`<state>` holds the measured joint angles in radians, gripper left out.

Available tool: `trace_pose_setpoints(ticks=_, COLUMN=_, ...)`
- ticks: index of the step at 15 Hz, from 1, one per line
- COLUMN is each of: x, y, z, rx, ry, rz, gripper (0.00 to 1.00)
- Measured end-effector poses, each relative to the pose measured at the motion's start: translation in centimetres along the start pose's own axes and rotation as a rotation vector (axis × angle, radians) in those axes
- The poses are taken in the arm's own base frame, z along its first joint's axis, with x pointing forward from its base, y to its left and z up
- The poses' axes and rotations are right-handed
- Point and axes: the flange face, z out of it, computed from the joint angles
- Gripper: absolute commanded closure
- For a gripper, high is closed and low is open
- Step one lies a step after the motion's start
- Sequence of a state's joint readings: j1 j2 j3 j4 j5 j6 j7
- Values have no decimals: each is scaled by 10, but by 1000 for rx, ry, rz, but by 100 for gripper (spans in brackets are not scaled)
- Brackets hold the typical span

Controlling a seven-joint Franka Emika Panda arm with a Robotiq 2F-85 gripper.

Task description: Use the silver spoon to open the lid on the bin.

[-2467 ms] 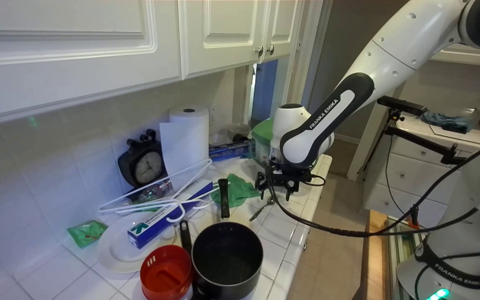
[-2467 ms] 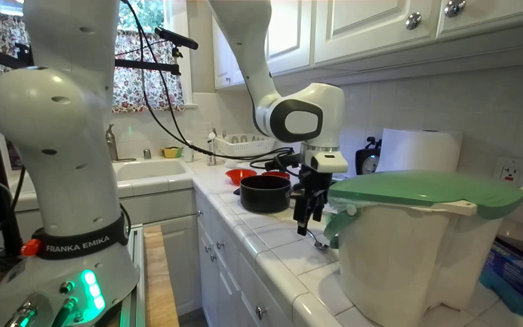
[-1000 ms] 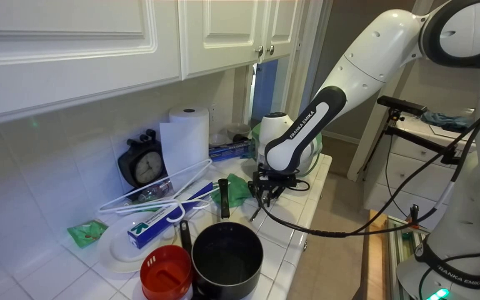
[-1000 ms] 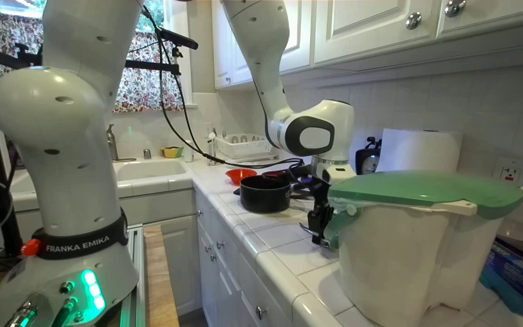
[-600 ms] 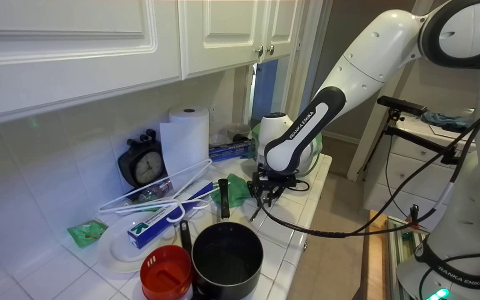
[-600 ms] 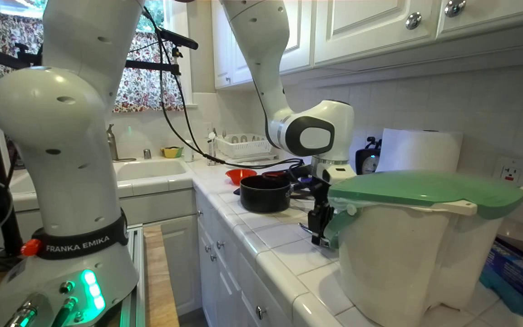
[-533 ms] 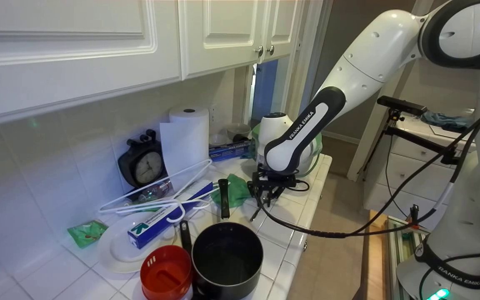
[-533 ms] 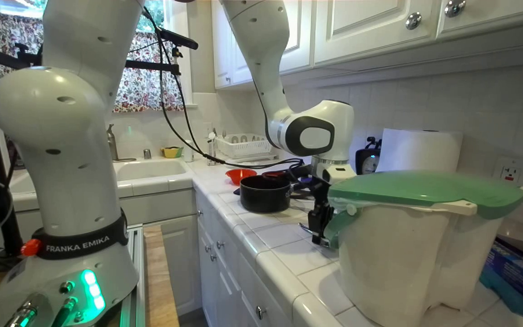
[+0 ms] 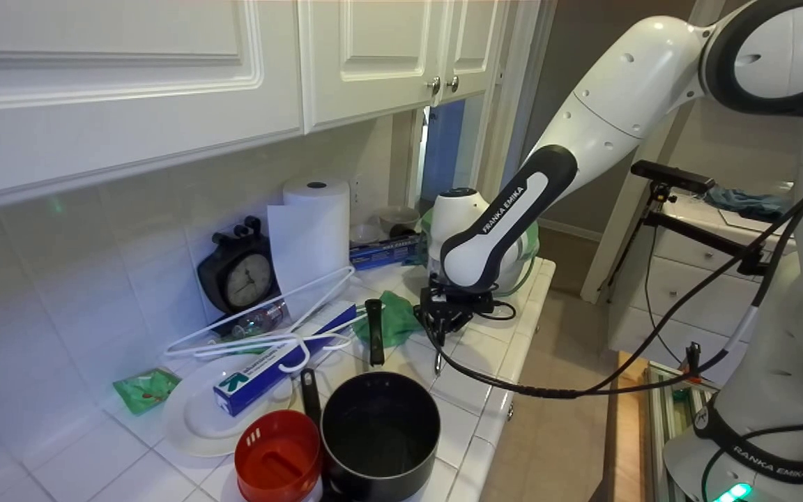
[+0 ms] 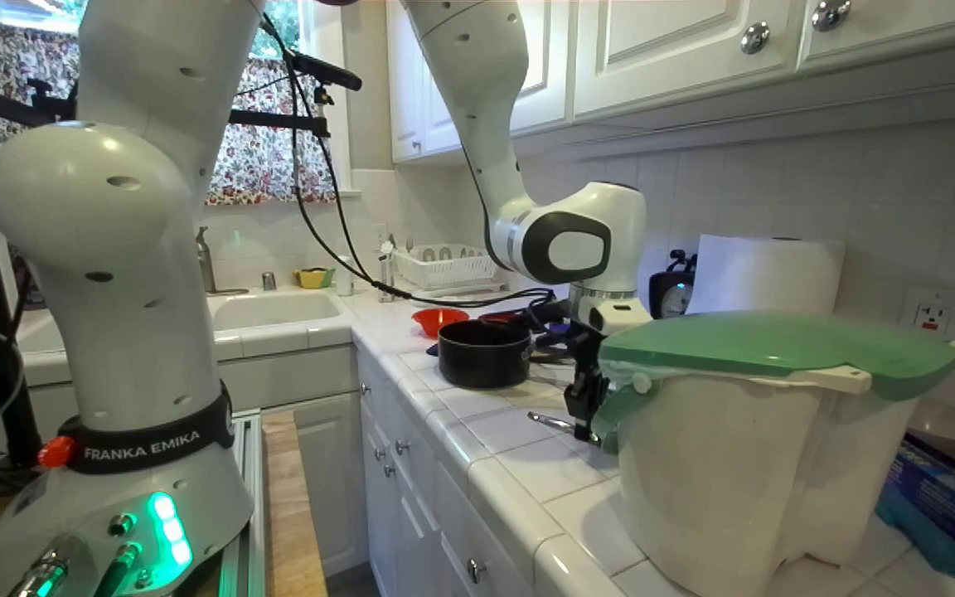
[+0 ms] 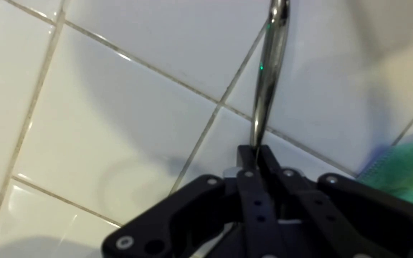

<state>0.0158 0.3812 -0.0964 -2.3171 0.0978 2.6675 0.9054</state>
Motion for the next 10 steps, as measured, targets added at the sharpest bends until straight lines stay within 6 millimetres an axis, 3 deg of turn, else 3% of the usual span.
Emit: trace_pose_setpoints(ticks=10, x=-11, y=-7, z=-4, rx=-67, ry=-60, rz=-29, gripper=95)
